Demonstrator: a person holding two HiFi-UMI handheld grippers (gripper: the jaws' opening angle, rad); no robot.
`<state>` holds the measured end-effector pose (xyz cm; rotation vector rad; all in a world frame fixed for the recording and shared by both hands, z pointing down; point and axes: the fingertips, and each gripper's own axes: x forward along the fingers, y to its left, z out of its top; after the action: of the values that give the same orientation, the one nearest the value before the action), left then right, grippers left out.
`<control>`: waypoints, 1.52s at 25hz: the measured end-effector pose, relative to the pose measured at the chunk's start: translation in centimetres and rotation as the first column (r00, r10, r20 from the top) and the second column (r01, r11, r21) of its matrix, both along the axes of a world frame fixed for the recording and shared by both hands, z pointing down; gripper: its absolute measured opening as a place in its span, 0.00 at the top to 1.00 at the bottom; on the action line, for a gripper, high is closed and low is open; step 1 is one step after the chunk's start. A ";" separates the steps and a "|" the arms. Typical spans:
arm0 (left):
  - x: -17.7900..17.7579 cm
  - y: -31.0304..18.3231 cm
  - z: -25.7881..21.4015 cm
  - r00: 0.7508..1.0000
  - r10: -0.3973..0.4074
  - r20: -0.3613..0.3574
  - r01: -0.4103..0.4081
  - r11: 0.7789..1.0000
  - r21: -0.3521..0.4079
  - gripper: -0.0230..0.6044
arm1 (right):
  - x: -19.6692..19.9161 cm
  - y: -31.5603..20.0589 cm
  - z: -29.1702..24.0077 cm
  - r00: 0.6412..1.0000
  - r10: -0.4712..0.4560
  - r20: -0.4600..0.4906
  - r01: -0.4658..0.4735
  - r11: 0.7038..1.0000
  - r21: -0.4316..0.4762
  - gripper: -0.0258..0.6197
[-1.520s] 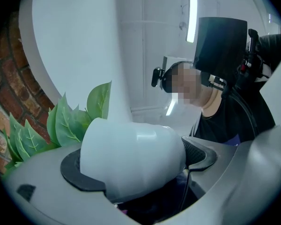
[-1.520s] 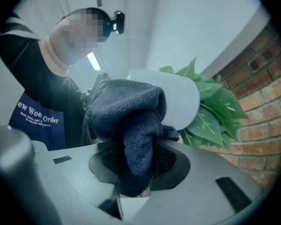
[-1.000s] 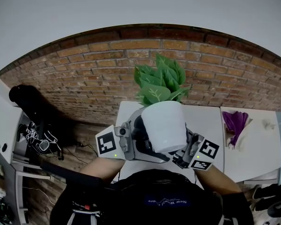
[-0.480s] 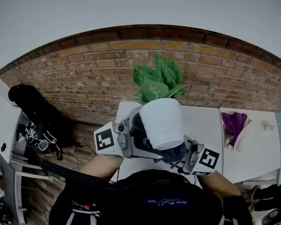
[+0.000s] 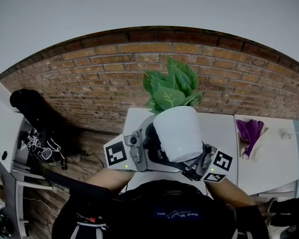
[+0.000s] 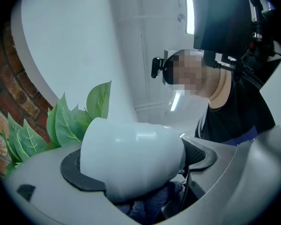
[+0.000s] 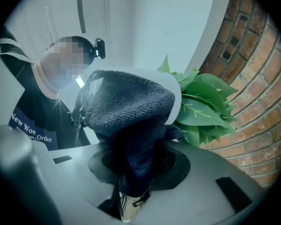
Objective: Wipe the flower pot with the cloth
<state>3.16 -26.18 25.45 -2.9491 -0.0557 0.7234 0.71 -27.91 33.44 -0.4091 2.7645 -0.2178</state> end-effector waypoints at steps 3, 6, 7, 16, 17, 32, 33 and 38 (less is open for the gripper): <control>-0.1 -0.3 0.3 1.000 0.012 0.011 -0.012 1.000 -0.002 0.13 | -0.9 1.9 -0.3 0.998 -0.049 -0.044 0.052 0.996 0.076 0.80; -0.3 -1.3 0.8 1.000 0.000 0.014 0.001 1.000 -0.018 0.13 | -1.5 4.7 -0.5 0.989 -0.108 -0.101 0.125 0.975 0.182 0.80; -0.3 -1.7 1.1 1.000 -0.007 0.024 0.007 1.000 -0.020 0.13 | -1.3 5.3 -0.2 0.984 -0.121 -0.128 0.146 0.968 0.205 0.80; -0.5 -5.0 7.9 0.861 -0.137 0.490 0.122 0.991 0.062 0.13 | 7.5 0.1 0.5 0.908 0.210 -0.364 -0.127 0.963 0.237 0.80; -0.5 -5.2 9.0 0.826 -0.149 0.544 0.118 0.989 0.091 0.13 | 7.4 -0.3 -0.5 0.874 0.258 -0.411 -0.140 0.945 0.296 0.80; 2.6 -3.9 17.6 0.476 -0.181 0.860 -0.046 0.972 0.230 0.13 | -2.8 -2.9 1.7 0.385 0.451 -0.805 0.208 0.808 0.551 0.80; 2.6 -4.1 17.5 0.474 -0.184 0.861 -0.039 0.973 0.229 0.13 | -2.8 -3.0 2.2 0.368 0.450 -0.814 0.214 0.810 0.545 0.80; 2.3 -4.9 17.0 0.468 -0.227 0.854 -0.019 0.964 0.267 0.13 | -2.4 -1.6 3.9 0.338 0.394 -0.855 0.249 0.838 0.485 0.80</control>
<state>5.49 -31.07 42.49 -2.6745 -0.0326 -0.8544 -1.70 -29.55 37.29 -0.6511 3.6532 1.2957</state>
